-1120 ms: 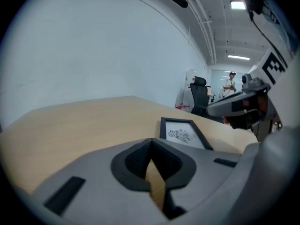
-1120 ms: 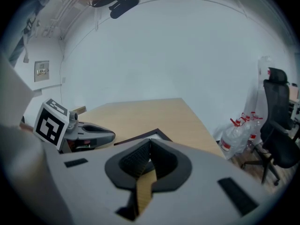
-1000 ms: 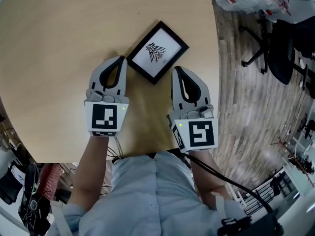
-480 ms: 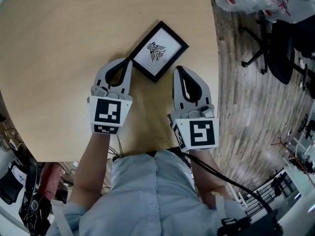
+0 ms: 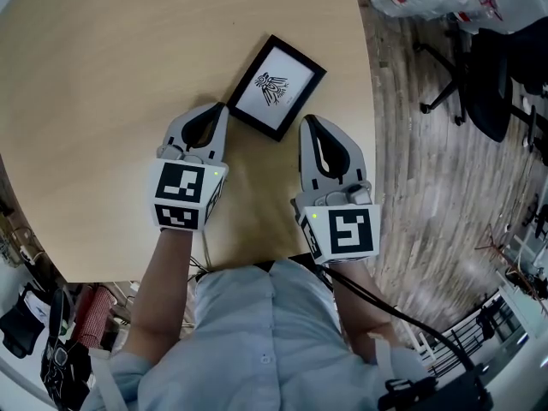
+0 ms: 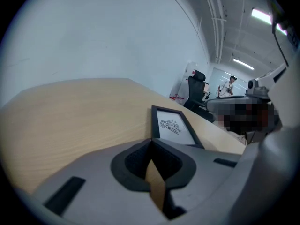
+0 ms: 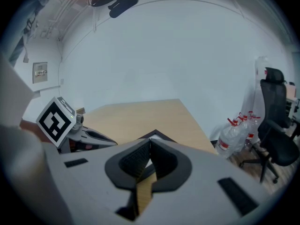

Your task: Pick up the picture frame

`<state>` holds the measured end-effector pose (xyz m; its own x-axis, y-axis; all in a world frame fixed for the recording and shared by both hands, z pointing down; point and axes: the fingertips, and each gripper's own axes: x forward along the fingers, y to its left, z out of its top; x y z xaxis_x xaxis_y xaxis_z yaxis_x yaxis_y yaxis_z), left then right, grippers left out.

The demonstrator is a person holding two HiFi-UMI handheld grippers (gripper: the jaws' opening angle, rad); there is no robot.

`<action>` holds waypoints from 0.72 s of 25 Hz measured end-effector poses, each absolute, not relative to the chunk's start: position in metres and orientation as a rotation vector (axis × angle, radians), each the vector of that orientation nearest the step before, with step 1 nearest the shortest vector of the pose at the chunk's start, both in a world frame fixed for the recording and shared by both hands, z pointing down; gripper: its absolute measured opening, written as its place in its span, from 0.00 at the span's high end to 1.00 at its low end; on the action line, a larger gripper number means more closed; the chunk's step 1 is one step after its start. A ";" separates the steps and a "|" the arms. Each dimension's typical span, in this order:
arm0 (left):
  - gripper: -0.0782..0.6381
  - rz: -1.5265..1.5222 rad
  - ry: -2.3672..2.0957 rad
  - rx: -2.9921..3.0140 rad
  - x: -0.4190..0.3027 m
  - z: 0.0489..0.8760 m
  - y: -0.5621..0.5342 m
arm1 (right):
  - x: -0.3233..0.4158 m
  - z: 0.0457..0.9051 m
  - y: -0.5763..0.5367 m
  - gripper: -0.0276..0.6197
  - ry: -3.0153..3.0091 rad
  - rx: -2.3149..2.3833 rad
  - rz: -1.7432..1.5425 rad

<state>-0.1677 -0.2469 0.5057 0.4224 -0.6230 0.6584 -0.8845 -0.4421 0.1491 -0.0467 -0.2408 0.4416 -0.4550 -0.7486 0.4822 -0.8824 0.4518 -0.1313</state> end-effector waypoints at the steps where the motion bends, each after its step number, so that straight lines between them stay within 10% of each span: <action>1: 0.89 0.720 -1.264 2.193 -0.165 0.507 -0.246 | -0.045 0.442 -0.241 0.96 -2.352 1.384 0.523; 18: 0.89 0.758 -1.066 2.255 -0.091 0.514 -0.218 | -0.012 0.440 -0.231 0.96 -2.317 1.441 0.511</action>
<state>-0.0912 -0.2177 0.5138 0.5312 -0.5101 0.6765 -0.8064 -0.5492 0.2191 -0.0125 -0.2309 0.4400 -0.4129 -0.7721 0.4830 -0.9037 0.4133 -0.1119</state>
